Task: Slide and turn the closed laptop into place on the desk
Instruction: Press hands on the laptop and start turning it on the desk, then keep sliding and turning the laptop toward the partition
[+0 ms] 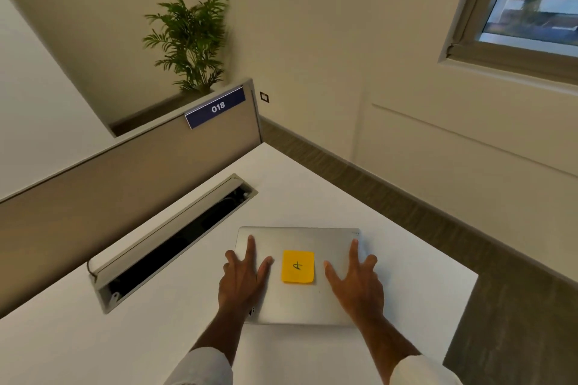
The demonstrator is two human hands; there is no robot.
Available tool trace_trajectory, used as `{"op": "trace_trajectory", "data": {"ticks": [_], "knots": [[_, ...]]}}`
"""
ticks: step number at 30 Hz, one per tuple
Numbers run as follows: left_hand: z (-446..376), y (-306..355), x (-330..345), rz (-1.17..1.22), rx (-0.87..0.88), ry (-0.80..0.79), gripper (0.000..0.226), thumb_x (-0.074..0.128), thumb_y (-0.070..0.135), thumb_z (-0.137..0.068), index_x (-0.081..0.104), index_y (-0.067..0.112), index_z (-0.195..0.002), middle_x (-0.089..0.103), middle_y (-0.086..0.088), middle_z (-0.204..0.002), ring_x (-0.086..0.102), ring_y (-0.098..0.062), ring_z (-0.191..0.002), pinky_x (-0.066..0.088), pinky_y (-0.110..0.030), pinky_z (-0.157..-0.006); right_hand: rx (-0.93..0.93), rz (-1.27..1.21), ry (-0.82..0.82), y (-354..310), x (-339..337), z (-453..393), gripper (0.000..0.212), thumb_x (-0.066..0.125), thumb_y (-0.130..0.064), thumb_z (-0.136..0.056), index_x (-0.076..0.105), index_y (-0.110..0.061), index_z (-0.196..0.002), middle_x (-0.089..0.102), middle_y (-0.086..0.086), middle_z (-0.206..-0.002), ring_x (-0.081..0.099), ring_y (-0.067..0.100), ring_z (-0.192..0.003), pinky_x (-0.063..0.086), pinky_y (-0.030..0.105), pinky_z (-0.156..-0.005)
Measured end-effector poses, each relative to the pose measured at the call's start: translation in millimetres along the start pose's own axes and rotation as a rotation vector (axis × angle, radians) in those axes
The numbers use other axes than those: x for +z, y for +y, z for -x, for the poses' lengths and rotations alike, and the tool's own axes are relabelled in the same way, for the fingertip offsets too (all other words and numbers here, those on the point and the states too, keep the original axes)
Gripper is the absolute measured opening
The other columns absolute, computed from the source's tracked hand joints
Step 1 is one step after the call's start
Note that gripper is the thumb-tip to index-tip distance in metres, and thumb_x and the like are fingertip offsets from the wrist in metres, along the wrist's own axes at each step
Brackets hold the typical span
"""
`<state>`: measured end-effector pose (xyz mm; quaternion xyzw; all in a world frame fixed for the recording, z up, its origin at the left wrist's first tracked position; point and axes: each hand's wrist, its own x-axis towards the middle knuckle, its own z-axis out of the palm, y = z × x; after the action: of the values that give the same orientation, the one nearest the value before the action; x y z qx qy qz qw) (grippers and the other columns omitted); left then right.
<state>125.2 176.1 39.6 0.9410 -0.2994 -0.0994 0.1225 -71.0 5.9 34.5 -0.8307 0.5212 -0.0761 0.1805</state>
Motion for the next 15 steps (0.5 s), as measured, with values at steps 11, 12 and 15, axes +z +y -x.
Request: {"op": "trace_trajectory", "data": {"ticks": [11,12,15], "knots": [[29,-79,-23,0.027,-0.153,0.035,0.08,0.027,0.077,-0.093,-0.001,0.037,-0.157,0.029,-0.017,-0.149,0.057,-0.032,-0.118,0.06,-0.043,-0.087,-0.144,0.065,-0.043,-69,26,28,0.103,0.011,-0.092,-0.071,0.002,-0.031,-0.154,0.039,0.012,-0.131,0.064,0.021,-0.093,0.06,0.03,-0.074],[32,-87,-25,0.031,-0.167,0.042,0.08,0.026,0.077,-0.094,-0.002,0.038,-0.157,0.029,-0.017,-0.149,0.056,-0.032,-0.119,0.059,-0.043,-0.088,-0.156,0.071,-0.052,-75,29,31,0.102,0.014,-0.091,-0.073,0.002,-0.031,-0.155,0.039,0.012,-0.132,0.064,0.021,-0.093,0.06,0.03,-0.074],[41,-108,-31,0.032,-0.212,0.046,0.081,0.026,0.077,-0.093,-0.003,0.038,-0.158,0.025,-0.016,-0.154,0.054,-0.032,-0.124,0.058,-0.042,-0.092,-0.185,0.073,-0.076,-93,36,41,0.099,0.021,-0.088,-0.077,0.003,-0.03,-0.155,0.038,0.013,-0.133,0.065,0.023,-0.095,0.061,0.032,-0.076]]}}
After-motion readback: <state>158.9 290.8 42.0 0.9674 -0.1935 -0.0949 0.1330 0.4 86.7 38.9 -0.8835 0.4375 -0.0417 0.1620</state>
